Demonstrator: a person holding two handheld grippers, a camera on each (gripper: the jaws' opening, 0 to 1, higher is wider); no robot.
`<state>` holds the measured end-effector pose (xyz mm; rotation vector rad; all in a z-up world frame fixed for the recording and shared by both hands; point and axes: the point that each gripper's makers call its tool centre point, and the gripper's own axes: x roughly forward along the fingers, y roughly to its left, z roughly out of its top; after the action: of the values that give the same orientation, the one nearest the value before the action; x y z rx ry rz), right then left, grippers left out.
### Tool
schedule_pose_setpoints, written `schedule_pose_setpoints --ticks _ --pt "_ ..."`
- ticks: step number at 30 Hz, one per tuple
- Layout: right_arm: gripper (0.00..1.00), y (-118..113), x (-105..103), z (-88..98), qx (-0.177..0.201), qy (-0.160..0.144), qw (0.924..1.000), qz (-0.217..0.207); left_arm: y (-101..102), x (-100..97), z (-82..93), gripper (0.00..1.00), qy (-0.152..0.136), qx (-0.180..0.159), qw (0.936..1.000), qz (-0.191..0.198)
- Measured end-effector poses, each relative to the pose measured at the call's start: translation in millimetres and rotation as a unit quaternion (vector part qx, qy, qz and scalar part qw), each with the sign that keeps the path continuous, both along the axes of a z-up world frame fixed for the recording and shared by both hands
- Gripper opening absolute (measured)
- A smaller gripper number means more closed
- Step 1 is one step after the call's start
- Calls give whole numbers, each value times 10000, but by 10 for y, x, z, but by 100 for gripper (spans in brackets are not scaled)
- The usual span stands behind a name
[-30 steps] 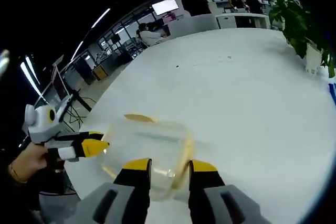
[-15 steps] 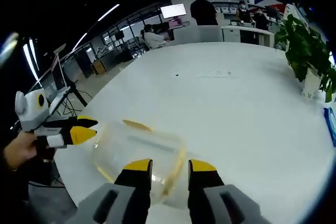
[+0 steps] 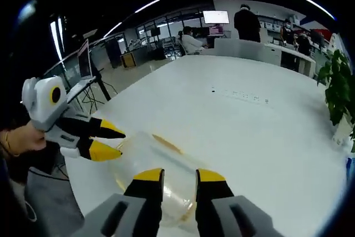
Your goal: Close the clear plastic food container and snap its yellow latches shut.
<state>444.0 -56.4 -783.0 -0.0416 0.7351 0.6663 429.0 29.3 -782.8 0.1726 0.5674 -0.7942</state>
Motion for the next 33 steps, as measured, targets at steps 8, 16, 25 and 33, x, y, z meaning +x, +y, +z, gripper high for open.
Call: schedule_pose_setpoints --ticks 8,16,25,33 --pt "19 179 67 -53 57 85 9994 330 -78 -18 -113 19 30 165 9996 -217" --pt "18 317 110 -137 88 216 9990 392 -81 -124 -166 21 -89 541 9971 -519" --pt "18 329 197 -172 66 266 9987 433 -123 -269 -161 26 -185 630 9942 -858" --pt "22 399 247 -196 -114 256 9948 981 -259 -379 -132 42 -357 556 9886 -1352"
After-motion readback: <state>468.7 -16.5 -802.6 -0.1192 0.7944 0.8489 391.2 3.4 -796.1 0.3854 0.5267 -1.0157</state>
